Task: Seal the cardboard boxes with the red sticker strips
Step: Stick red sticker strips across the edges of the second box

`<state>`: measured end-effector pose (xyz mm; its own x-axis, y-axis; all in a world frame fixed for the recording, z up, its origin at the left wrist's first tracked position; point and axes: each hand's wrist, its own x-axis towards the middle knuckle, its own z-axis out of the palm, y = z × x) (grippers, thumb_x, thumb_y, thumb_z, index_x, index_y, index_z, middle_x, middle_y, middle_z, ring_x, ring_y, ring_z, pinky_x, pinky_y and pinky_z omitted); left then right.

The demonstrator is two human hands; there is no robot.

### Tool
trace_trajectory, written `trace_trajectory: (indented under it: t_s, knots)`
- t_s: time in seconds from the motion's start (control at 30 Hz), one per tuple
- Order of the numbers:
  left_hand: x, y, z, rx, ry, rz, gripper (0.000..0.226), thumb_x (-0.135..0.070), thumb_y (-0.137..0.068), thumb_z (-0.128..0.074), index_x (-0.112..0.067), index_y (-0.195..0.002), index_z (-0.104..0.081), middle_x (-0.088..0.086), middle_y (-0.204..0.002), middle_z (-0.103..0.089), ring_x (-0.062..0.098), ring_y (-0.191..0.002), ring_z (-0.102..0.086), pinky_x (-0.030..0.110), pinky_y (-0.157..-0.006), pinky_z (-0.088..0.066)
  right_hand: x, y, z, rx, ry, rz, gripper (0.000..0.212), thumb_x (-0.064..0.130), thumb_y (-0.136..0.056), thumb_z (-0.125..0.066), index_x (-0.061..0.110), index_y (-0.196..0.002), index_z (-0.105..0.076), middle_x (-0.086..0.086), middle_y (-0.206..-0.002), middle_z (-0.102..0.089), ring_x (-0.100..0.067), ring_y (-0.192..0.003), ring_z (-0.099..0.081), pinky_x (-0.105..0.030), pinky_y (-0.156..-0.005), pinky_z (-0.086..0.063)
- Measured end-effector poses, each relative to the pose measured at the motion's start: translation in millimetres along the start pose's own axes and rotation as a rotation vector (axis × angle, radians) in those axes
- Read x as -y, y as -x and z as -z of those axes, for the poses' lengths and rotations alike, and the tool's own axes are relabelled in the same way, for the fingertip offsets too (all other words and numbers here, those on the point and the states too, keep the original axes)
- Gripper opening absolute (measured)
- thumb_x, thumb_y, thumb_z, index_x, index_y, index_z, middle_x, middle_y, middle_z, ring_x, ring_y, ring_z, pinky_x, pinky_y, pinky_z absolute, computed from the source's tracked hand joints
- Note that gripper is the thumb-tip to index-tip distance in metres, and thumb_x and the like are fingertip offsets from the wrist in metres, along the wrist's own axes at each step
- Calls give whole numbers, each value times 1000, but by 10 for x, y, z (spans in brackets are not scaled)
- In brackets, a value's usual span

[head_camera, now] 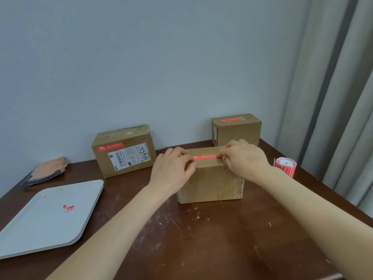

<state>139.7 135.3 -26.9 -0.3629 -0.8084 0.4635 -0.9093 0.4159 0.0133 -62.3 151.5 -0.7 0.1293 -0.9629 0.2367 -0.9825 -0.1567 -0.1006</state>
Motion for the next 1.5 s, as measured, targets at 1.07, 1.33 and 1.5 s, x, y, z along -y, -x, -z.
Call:
trace_trajectory:
  t_s: [1.07,1.33,1.5]
  knots:
    - [-77,-62,-108,98,-16,-79,66,-58,-81,-52,-38,-141,-34,-6,-148,-31,16,-135,-27,34,-106,-29,150,-5,-151,18,78,127,69,65,-79,-57,42,-141,-38,-1,-157,-18,-27,-148,2,-43,-119,-9]
    - [42,31,-30,69,82,11,67,-60,-81,-57,-29,-138,-43,-14,-138,-39,7,-123,-41,26,-87,-43,64,81,-76,-27,65,12,73,72,-72,-58,32,-132,-51,4,-134,-47,-19,-127,-39,-34,-99,-38]
    - [56,29,-37,66,79,-22,61,-61,-82,-54,-36,-137,-43,-14,-137,-39,8,-126,-35,27,-87,-44,53,91,-98,-8,44,24,70,69,-75,-58,36,-136,-46,5,-133,-43,-18,-123,-39,-33,-91,-43]
